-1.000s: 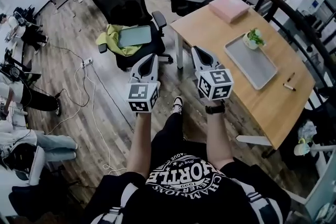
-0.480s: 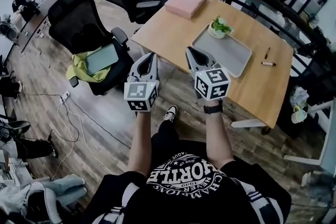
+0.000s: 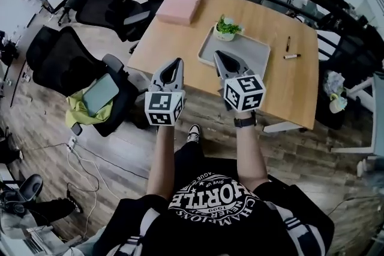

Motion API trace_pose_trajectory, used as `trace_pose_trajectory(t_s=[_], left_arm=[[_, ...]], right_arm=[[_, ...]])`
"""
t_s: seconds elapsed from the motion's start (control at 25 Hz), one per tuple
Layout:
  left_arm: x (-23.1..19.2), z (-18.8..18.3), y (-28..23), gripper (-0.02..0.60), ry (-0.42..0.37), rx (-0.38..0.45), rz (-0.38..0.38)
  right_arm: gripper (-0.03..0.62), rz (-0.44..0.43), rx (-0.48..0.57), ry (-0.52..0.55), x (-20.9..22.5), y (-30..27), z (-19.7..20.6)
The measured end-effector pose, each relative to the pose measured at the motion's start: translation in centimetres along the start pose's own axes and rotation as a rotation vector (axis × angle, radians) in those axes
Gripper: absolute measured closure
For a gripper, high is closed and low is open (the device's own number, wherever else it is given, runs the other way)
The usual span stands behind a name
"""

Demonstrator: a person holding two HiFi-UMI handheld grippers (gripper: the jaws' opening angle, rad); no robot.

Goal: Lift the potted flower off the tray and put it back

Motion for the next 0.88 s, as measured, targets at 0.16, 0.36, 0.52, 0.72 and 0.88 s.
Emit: trace_pose_trajectory(t_s=[0.16,0.36,0.52,0.72,0.88], left_arm=[[-1.9,-0.5,-2.7,0.563,-0.005,-0.006,0.061],[-3.4,-1.9,-6.5,0.563,-0.007,0.008,0.168],[-4.6,-3.0,-8.9,0.563,-0.026,0.050,0.246],[-6.4,-3.4,-11.4,0.563,-0.048,0.052,0.296],[-8.4,-3.3,-13.4,0.563,-0.023,0.073,0.322]], right_arm=[[0.574,0.058,-0.001,0.001,1.0,-2.4,-0.9],[0.574,0.121,0.020,0.006,2.2,-5.0,-3.1],[0.574,0.161,0.018,0.008,2.8,-7.5,-3.5],[0.574,0.220,0.027,0.000,4.0,-10.0,-4.1],[0.574,0.252,0.030,0.014,4.8,-12.0,-4.6]])
Point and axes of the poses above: the fingertips, and each gripper's own axes: y backward along the fingers, x to its right, z out of its underside, the point moved 2 cm from there along y, backward along the fingers, and after that the axes turned 10 degrees about z, right-handed, at the moved point
